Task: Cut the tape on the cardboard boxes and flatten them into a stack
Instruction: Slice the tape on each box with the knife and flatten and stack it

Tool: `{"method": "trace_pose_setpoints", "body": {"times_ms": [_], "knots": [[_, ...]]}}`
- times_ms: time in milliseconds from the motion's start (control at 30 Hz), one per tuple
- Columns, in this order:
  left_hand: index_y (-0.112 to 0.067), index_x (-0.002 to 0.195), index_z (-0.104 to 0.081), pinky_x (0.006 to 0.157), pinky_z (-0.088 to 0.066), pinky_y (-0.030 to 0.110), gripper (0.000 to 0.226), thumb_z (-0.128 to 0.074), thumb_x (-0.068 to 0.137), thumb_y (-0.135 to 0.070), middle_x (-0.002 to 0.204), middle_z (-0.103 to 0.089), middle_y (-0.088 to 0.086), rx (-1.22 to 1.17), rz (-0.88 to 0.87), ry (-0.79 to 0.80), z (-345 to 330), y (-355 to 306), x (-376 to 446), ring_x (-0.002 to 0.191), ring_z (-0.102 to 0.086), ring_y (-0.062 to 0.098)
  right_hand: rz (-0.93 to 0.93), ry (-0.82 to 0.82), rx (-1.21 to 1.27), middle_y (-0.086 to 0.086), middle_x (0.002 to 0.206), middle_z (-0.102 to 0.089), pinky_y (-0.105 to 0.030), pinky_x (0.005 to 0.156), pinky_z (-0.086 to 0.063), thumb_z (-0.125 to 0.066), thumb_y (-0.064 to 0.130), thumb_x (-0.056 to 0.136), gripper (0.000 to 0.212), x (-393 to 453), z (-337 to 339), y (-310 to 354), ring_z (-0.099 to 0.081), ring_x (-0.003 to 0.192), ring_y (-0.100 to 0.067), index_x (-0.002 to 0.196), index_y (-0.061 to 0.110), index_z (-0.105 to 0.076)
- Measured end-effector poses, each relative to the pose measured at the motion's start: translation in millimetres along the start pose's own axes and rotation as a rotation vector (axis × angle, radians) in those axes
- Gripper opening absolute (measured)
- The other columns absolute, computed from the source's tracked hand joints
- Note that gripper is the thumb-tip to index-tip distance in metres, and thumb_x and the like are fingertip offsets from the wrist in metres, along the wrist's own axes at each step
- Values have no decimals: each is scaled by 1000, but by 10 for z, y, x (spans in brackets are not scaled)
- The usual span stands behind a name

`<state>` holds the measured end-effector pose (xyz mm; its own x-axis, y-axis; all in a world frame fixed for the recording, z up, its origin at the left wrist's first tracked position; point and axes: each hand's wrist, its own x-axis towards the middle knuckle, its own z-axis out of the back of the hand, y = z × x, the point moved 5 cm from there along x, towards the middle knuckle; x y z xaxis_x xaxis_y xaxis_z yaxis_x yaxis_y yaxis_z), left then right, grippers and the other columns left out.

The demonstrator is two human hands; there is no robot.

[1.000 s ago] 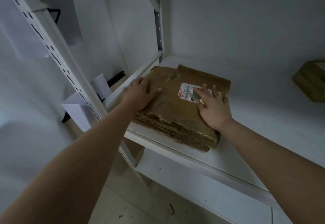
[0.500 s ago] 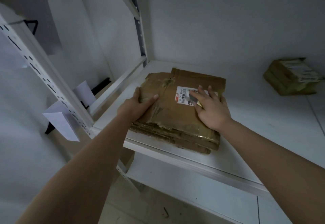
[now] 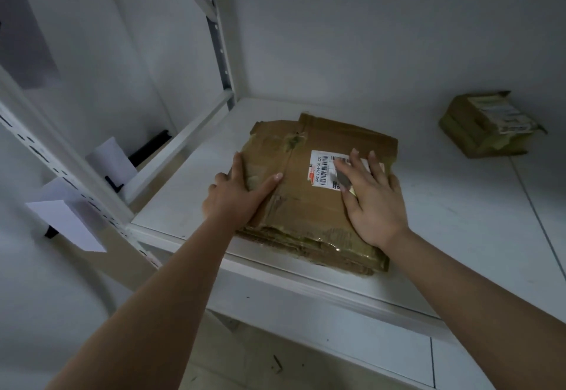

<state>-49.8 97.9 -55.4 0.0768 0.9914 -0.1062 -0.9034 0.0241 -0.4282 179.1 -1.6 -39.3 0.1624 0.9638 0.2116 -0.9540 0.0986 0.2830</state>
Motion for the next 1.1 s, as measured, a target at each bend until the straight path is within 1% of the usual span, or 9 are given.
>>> {"method": "trace_pose_setpoints", "body": {"times_ms": [167,300,367,433,533,600,667,833,1100], "knots": [[-41,150,6,99,-39,54,118,-17,52,-102,142,-37,16,16,17,27,44,-76,-54,127,-41,40,-28,40,111,10,159,-4,-49,118,-3,-30,39,101,46,9,-24,-47,5,147,-19,147,42,-21],[-43,149,7,108,-21,62,111,-20,57,-99,159,-10,13,185,-4,19,289,-197,-117,143,-16,40,-90,168,381,10,158,-11,-45,118,3,-29,45,101,45,99,121,-90,5,147,-16,145,37,-31],[-42,150,6,110,-14,64,108,-28,63,-96,161,-2,11,280,-61,-47,448,-298,-127,147,-6,38,-187,116,783,2,153,-32,-42,119,-9,-35,41,101,41,119,274,-142,-15,145,-19,138,27,-47],[-36,152,0,111,-15,64,107,-43,69,-88,160,-9,14,335,-129,-131,605,-427,-140,146,-9,38,-219,-24,1035,-6,136,-53,-38,113,-31,-39,32,101,33,104,473,-201,-43,131,-21,125,18,-57],[-27,151,-19,109,-25,62,99,-60,74,-73,151,-31,16,335,-183,-170,757,-594,-140,139,-28,38,-250,-243,1195,-9,119,-62,-12,89,-45,-39,21,102,25,19,691,-322,-58,113,-16,111,8,-59],[-23,147,-30,105,-36,58,91,-69,74,-62,142,-44,15,311,-227,-170,825,-711,-144,129,-42,37,-268,-349,1182,-10,112,-62,-6,79,-44,-39,18,102,22,-34,751,-447,-59,104,-15,104,8,-58],[-22,146,-33,101,-42,55,89,-75,73,-52,139,-47,15,317,-264,-179,894,-850,-185,126,-45,37,-266,-394,1124,-8,105,-63,-19,89,-45,-38,20,103,22,-70,747,-582,-58,99,-16,101,11,-58],[-19,143,-35,104,-33,56,80,-75,77,-40,140,-46,14,518,-377,-264,841,-1320,-430,131,-38,36,-312,-342,981,-5,103,-61,-32,91,-43,-34,32,103,31,-156,649,-925,-56,97,-15,110,13,-58],[-17,146,-34,110,-29,47,65,-58,89,-36,144,-42,11,263,-690,-238,69,-2494,-754,136,-33,30,-404,-259,736,-13,117,-62,-38,89,-45,-35,37,101,37,-313,740,-1875,-58,107,-31,124,14,-54]]}}
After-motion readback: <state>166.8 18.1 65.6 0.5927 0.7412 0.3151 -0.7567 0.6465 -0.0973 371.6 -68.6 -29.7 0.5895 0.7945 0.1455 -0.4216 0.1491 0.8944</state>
